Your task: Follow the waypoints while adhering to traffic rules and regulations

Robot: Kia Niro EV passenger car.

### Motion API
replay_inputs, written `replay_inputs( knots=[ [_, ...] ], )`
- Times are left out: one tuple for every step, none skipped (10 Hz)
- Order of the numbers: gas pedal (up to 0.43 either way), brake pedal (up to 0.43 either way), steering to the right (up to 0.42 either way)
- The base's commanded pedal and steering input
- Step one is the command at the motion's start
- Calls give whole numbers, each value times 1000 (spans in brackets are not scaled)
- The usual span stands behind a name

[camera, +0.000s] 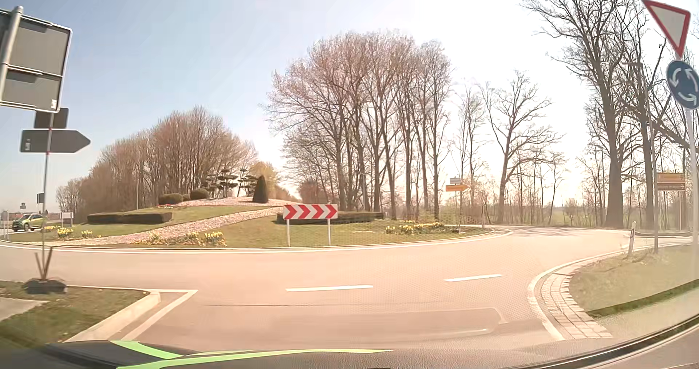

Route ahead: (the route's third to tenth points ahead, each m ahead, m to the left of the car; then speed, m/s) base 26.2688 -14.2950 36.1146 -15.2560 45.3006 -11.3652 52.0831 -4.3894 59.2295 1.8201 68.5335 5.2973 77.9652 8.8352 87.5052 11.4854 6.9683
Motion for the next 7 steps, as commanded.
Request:
replay_inputs(
  knots=[
    [0,0,142],
    [0,0,159],
    [0,0,167],
    [0,0,175],
    [0,0,181],
    [8,0,185],
    [67,0,190]
  ],
)
